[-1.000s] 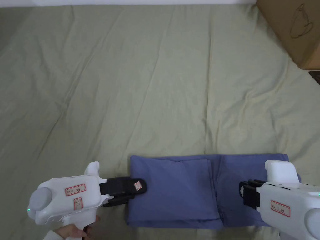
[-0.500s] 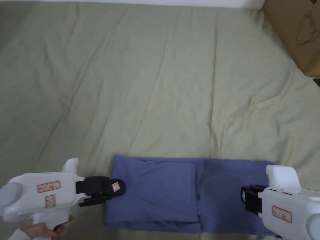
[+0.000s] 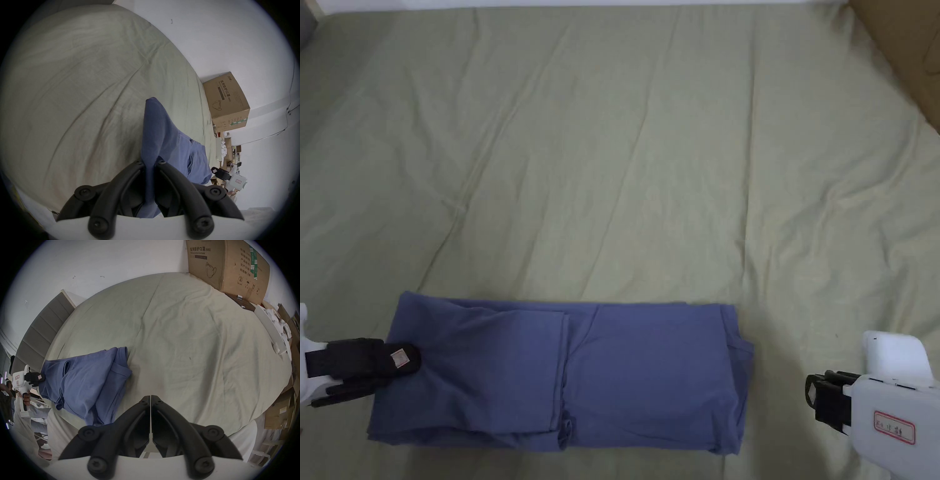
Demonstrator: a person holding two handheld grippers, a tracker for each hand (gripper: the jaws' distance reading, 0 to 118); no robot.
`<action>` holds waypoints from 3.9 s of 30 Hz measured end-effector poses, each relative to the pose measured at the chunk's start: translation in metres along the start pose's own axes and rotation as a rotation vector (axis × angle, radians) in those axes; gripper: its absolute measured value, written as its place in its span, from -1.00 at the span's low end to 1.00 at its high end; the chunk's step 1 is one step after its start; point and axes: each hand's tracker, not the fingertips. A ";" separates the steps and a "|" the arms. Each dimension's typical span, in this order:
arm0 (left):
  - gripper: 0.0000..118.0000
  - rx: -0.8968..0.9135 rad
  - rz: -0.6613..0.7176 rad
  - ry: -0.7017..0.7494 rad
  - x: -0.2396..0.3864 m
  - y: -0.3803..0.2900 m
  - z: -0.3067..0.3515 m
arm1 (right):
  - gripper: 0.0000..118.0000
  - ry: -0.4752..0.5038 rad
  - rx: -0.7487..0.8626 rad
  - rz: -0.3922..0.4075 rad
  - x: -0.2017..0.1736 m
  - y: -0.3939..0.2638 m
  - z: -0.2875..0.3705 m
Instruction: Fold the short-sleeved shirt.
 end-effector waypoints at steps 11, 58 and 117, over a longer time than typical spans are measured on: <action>-0.85 0.020 -0.107 0.059 0.164 -0.024 -0.004 | -0.99 0.029 0.021 -0.056 0.025 -0.008 0.008; -1.00 -0.391 -0.305 -0.077 0.266 -0.109 -0.223 | -0.99 0.008 -0.017 -0.210 0.078 -0.040 0.014; 0.95 -0.185 0.060 -0.459 0.068 -0.057 -0.117 | -0.99 0.220 -0.108 0.199 -0.092 0.039 -0.059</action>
